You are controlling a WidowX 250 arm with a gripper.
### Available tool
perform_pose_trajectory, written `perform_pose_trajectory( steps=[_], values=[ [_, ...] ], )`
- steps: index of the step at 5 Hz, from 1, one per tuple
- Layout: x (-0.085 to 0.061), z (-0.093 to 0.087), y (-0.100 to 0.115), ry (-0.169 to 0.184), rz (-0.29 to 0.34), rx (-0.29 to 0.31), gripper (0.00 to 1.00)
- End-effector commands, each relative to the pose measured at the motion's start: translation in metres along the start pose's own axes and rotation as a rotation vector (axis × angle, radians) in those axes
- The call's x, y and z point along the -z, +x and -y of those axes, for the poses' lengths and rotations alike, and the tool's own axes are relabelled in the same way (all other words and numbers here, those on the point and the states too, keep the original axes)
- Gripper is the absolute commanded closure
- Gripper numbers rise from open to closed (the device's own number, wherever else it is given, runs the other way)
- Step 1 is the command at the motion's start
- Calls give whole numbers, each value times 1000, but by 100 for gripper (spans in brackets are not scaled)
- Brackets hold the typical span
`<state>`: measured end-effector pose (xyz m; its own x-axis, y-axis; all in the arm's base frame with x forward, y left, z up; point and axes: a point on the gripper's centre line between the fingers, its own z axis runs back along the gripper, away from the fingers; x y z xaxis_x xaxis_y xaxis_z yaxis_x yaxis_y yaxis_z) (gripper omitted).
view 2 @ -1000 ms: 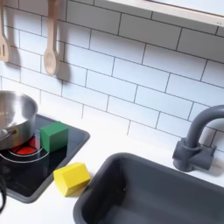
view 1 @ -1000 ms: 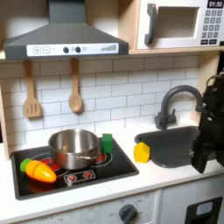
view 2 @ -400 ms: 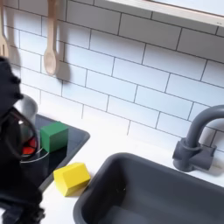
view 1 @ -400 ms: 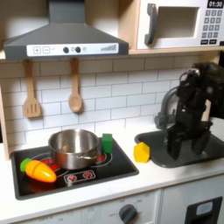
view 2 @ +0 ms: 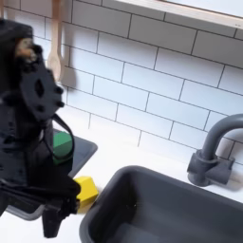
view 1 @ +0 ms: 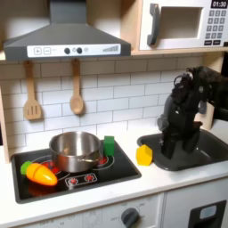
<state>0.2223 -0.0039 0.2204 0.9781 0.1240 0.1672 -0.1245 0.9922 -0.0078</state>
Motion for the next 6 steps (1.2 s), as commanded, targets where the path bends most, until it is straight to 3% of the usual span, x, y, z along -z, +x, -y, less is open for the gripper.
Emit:
perform_pose_trajectory(
  steps=[1,2,3,4,6],
  values=[
    [21,-5,22,33,5,-124,0],
    [33,-5,32,21,-3,-132,0],
    [41,-10,44,10,10,-182,0],
    [45,-13,51,-75,11,-162,0],
    [41,-16,54,-70,25,-178,0]
  ],
)
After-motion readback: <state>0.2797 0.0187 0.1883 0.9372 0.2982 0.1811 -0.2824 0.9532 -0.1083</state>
